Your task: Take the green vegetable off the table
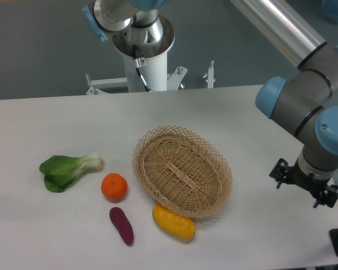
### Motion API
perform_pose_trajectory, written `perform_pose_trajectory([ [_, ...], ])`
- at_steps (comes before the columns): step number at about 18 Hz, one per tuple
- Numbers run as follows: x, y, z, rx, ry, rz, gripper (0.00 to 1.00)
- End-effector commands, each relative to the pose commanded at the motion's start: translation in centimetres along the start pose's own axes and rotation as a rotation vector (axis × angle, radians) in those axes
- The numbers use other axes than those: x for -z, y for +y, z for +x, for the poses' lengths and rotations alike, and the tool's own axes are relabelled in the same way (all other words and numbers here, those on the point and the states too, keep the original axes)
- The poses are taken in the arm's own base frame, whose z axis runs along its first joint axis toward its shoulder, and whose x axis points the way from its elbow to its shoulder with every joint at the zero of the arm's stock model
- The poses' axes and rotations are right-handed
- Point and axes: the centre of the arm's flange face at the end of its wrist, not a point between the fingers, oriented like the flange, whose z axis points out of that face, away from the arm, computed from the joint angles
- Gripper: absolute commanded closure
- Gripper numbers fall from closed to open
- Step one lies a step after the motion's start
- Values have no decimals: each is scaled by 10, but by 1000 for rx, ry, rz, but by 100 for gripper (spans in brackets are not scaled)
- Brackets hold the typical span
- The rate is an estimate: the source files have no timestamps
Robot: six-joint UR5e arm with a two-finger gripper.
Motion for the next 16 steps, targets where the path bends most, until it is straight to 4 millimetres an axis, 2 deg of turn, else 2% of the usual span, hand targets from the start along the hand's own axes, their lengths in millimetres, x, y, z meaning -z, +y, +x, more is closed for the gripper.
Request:
perform_pose_trajectory([
  [8, -1, -5, 4, 8, -5, 1, 0],
  [13, 5, -5, 25, 76, -52, 23, 0],
  [16, 24, -10, 41, 75, -45, 57, 0],
])
